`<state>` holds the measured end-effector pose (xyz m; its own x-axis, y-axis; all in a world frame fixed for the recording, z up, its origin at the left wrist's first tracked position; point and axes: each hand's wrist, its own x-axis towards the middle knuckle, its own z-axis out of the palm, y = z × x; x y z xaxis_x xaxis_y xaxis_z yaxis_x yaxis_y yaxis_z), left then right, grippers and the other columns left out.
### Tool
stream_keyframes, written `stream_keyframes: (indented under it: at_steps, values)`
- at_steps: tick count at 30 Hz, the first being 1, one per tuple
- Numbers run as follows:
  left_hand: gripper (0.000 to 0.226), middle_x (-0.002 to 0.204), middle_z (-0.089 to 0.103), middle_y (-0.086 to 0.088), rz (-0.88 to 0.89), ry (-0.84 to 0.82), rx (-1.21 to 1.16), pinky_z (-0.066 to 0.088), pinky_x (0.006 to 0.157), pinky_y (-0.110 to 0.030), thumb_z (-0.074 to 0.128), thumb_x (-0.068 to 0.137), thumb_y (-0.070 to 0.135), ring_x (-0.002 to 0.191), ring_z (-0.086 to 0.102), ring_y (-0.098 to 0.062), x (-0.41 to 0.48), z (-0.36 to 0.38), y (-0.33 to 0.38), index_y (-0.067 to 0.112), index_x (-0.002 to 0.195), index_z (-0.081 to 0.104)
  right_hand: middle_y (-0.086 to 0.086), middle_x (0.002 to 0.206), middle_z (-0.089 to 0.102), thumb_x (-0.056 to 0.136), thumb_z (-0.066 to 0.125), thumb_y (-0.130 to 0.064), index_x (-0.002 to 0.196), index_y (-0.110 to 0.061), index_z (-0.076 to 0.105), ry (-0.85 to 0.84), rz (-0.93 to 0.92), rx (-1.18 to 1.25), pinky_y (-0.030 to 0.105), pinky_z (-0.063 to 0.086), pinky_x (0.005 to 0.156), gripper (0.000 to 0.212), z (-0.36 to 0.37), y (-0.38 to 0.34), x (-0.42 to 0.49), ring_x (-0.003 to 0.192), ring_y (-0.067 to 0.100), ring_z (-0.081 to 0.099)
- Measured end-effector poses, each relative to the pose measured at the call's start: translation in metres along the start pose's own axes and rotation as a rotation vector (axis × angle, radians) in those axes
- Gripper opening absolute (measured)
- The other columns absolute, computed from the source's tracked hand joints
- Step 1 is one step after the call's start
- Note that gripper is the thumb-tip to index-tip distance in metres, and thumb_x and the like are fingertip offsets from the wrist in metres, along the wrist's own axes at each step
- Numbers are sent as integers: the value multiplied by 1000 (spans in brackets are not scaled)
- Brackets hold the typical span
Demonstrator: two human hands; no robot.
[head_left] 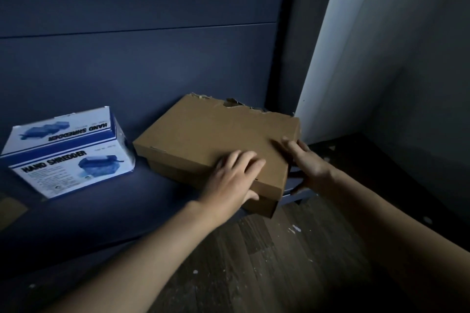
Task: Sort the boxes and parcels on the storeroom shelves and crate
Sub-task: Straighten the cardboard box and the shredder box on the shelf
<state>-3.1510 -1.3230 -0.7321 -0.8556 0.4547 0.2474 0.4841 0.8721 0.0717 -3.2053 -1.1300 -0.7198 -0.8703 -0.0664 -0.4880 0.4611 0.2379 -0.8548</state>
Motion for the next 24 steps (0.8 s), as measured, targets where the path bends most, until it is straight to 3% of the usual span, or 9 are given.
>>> stream_keyframes:
  at_steps: [2, 5, 7, 10, 14, 16, 19, 21, 24]
  values:
    - [68, 154, 20, 1, 8, -37, -77, 29, 110, -40, 66, 88, 34, 144, 15, -19, 0, -2, -11, 25, 147, 33, 12, 144, 40, 60, 67, -69, 146, -46, 13, -37, 6, -51, 60, 55, 73, 104, 1, 2, 0, 122, 41, 49]
    - [74, 156, 19, -3, -57, 34, -88, 25, 113, -52, 70, 82, 44, 146, 10, -23, -4, -11, -38, 26, 146, 36, 14, 145, 40, 80, 62, -58, 151, -39, 9, 51, -4, -47, 60, 55, 76, 90, -2, 6, 4, 118, 38, 52]
    - [87, 155, 22, -9, -223, 99, -94, 27, 110, -58, 75, 72, 54, 143, 17, -32, -10, -13, -65, 24, 145, 38, 15, 145, 41, 89, 55, -57, 153, -31, 8, 121, -52, -49, 55, 55, 77, 84, -3, 7, 9, 104, 30, 56]
    - [104, 156, 18, -14, -560, 157, -189, 27, 111, -56, 79, 61, 60, 140, 21, -38, -25, -11, -108, 22, 147, 34, 17, 137, 47, 96, 49, -50, 151, -20, 15, 183, -118, -14, 35, 50, 66, 72, 0, 8, 16, 82, 15, 56]
    - [120, 160, 17, -7, -828, 123, -537, 27, 115, -45, 87, 64, 43, 145, 21, -27, -33, -22, -140, 26, 154, 10, 0, 97, 50, 98, 48, -45, 143, -14, 21, 230, -163, -7, 27, 43, 56, 61, 3, 8, 21, 77, 10, 54]
    - [119, 159, 22, -4, -865, 135, -682, 29, 114, -41, 89, 66, 33, 143, 26, -24, -30, -26, -146, 28, 154, 9, -1, 93, 48, 99, 47, -42, 139, -13, 22, 233, -165, 21, 24, 43, 56, 56, 4, 7, 20, 76, 11, 54]
    - [117, 153, 33, -3, -910, 181, -831, 33, 111, -37, 91, 62, 25, 137, 36, -22, -31, -24, -154, 25, 153, 16, 9, 118, 51, 99, 48, -41, 136, -17, 25, 223, -179, 43, 32, 48, 72, 49, 2, 7, 16, 86, 14, 55]
    - [113, 144, 41, 3, -938, 243, -927, 38, 105, -33, 91, 61, 27, 130, 43, -17, -34, -23, -156, 22, 151, 23, 5, 123, 51, 100, 46, -40, 137, -25, 29, 189, -212, 64, 34, 48, 71, 43, -3, 4, 9, 93, 15, 56]
    - [73, 125, 61, 5, -901, 343, -1030, 48, 85, -23, 85, 69, 32, 112, 60, -15, -35, -28, -156, 14, 133, 54, -1, 115, 55, 99, 47, -43, 145, -31, 31, 134, -275, 95, 34, 48, 72, 50, -11, -5, 0, 100, 20, 59]
